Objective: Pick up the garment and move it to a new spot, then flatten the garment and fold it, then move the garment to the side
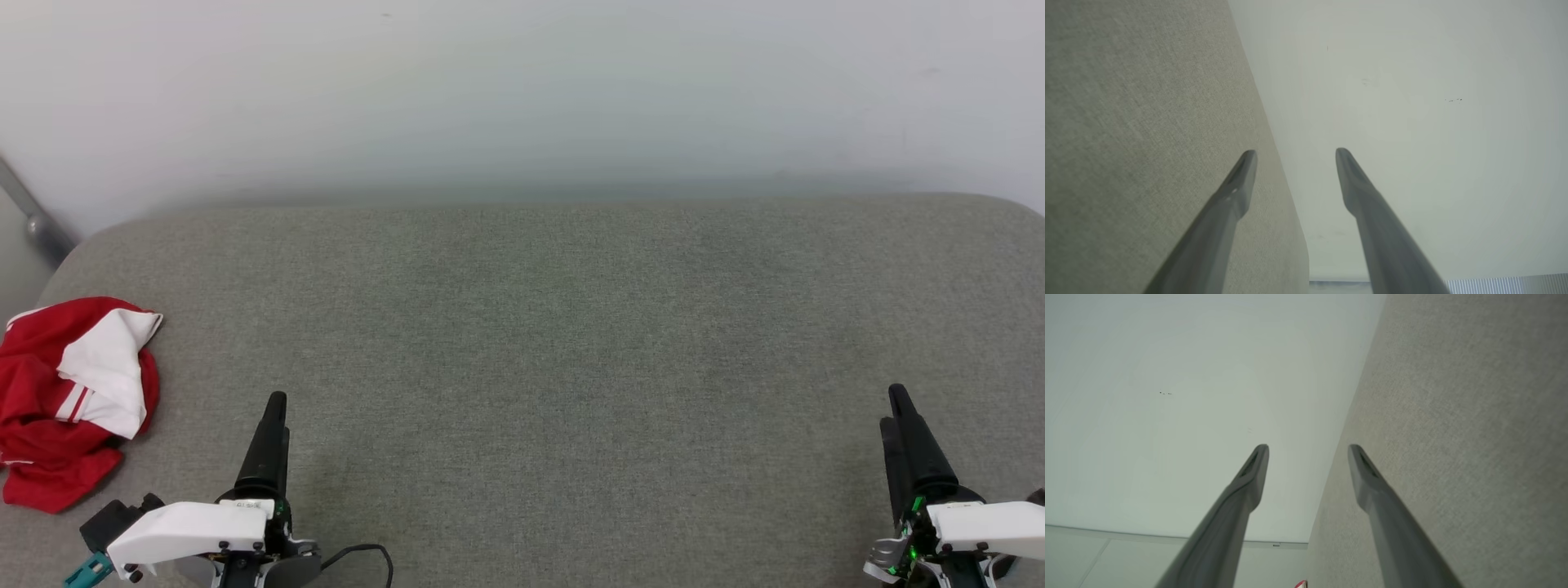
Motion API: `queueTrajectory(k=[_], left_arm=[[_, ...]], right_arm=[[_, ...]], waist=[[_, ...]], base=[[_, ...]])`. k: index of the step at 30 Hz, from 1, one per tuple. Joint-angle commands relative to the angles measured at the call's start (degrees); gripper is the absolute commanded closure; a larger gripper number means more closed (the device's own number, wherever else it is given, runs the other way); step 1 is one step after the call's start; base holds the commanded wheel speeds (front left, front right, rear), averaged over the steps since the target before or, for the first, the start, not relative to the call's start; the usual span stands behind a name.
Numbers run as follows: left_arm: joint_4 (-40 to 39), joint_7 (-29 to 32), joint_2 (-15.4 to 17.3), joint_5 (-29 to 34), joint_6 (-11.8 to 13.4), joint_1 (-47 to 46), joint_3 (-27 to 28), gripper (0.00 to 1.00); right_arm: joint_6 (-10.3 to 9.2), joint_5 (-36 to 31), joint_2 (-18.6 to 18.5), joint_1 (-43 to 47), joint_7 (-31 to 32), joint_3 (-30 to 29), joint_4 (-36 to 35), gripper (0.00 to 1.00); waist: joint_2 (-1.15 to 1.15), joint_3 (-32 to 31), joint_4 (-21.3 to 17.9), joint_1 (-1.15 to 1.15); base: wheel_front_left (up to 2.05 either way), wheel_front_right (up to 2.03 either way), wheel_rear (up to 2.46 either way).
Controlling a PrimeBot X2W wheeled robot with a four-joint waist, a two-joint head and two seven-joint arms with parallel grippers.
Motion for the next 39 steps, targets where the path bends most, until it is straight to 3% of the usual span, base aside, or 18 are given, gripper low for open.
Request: queueTrajectory(k=[1,21,39], left_arm=[[-1.76,-0.56,0.11,2.16,0.56,-0.49,-0.11,0.0],[-5.23,-5.25,0.18,27.28,6.18,1.14,-5.13,0.0],[-5.8,-8.74,2.09,43.9,10.67,2.35,-10.02,0.0]], right_arm=[[0.01,-2.4,-0.02,-0.39,-0.56,-0.26,-1.75,0.0],[0.01,-33.04,0.0,2.82,-5.25,3.31,-9.86,0.0],[0.01,-49.6,0.02,5.9,-8.73,4.23,-12.08,0.0]], waist=[[0.0,0.01,0.01,0.0],[0.0,-0.13,0.26,0.0],[0.0,-0.32,0.47,0.0]], base=[[0.0,0.0,0.0],[0.0,0.0,0.0],[0.0,0.0,0.0]])
